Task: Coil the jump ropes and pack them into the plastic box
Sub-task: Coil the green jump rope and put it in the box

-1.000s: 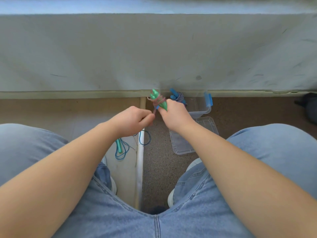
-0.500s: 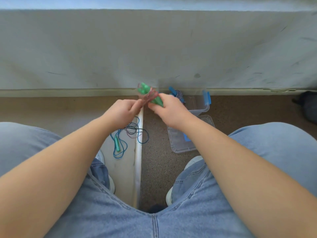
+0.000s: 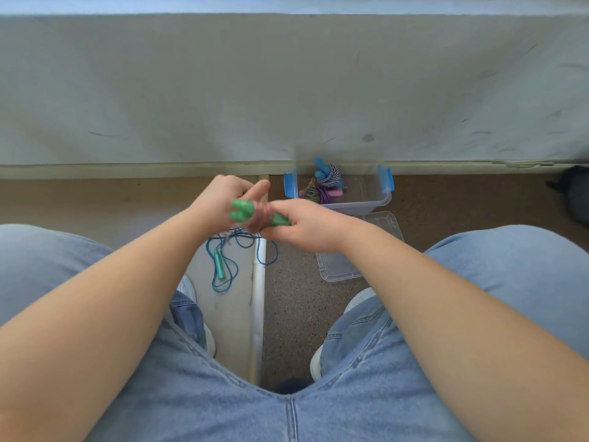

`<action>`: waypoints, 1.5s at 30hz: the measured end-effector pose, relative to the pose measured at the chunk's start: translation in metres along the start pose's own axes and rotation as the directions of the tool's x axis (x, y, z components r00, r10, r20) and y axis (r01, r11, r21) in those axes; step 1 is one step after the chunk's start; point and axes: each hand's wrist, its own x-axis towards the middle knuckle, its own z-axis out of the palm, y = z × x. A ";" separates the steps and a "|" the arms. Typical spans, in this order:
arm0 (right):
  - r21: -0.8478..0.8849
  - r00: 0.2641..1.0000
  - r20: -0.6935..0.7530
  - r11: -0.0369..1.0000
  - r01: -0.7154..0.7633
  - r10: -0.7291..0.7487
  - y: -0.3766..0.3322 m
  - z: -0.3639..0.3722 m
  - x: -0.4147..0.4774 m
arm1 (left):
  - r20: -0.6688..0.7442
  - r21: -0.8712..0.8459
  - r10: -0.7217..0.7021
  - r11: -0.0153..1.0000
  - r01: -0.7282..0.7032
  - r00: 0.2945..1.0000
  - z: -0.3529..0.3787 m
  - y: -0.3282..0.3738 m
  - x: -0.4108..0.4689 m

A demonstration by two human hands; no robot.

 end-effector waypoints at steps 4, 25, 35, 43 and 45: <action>0.117 0.927 -0.365 0.992 -0.045 0.085 0.006 -0.014 0.010 | -0.045 0.008 -0.009 1.000 0.009 0.999 0.013 0.017 -0.007; -0.088 0.991 -0.128 0.996 0.023 -0.034 0.005 -0.001 0.006 | 0.050 0.024 -0.117 0.993 0.116 0.992 0.002 -0.008 0.001; -0.323 0.853 -0.444 0.838 -0.439 0.275 0.029 -0.015 0.014 | 0.165 0.211 0.186 0.953 -0.219 0.968 0.022 0.021 -0.014; -0.558 0.981 -0.022 0.812 -0.170 0.190 0.025 0.003 0.010 | -0.008 0.473 0.447 0.790 -0.391 0.895 0.002 0.015 -0.009; -0.503 0.991 0.032 0.859 -0.093 0.127 0.024 0.005 0.007 | -0.061 0.449 0.431 0.818 -0.361 0.900 0.001 0.012 -0.009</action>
